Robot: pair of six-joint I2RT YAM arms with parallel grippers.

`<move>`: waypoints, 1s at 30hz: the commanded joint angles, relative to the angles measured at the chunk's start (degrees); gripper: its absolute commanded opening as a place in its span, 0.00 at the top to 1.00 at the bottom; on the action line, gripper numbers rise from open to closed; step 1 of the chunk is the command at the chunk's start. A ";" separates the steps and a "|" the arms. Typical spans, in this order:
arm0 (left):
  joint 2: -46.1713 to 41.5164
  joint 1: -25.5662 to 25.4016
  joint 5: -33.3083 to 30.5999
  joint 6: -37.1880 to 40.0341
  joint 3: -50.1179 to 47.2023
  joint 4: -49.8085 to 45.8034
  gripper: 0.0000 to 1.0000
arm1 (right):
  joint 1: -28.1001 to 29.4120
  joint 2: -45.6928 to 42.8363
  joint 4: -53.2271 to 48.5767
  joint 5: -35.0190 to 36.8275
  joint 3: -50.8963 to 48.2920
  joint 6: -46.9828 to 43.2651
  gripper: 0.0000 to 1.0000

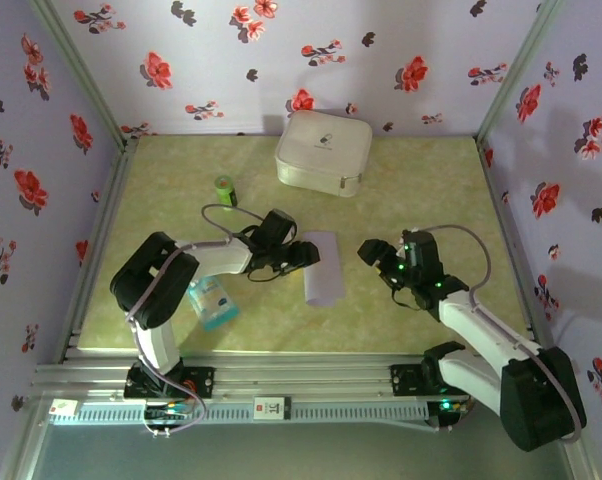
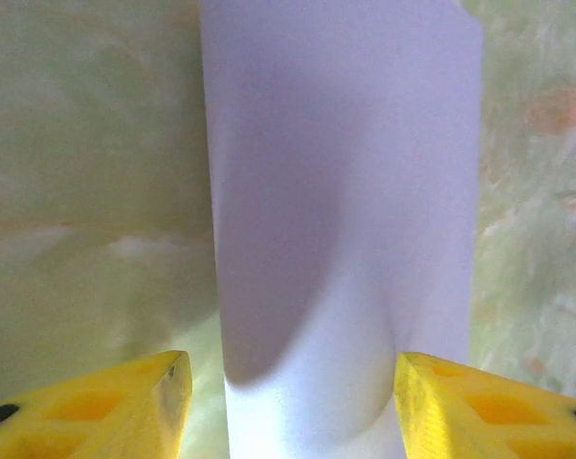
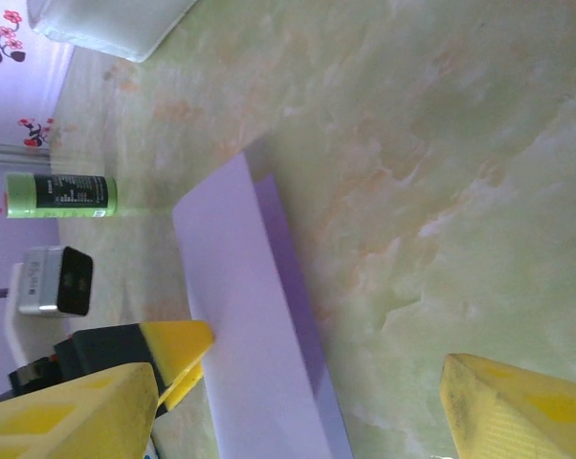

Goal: Fold a paper plane with a square sheet of paper (pick it up from the middle)
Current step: First fold the square sheet of paper in half at the center of the table.

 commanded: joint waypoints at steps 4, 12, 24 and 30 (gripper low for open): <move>-2.38 0.38 -3.36 4.21 1.33 -6.91 0.43 | 1.47 2.40 2.23 -1.37 2.77 -0.72 0.22; -2.28 0.37 -5.00 4.03 1.06 -8.14 0.46 | 4.52 6.19 3.03 -1.73 4.73 -1.25 0.26; -0.11 0.29 -5.81 2.58 1.58 -8.47 0.45 | 7.15 13.83 6.49 -3.83 6.02 -1.12 0.51; 1.46 -0.39 -5.55 3.02 3.14 -10.24 0.44 | 8.19 16.71 6.73 -2.44 6.44 -0.32 0.52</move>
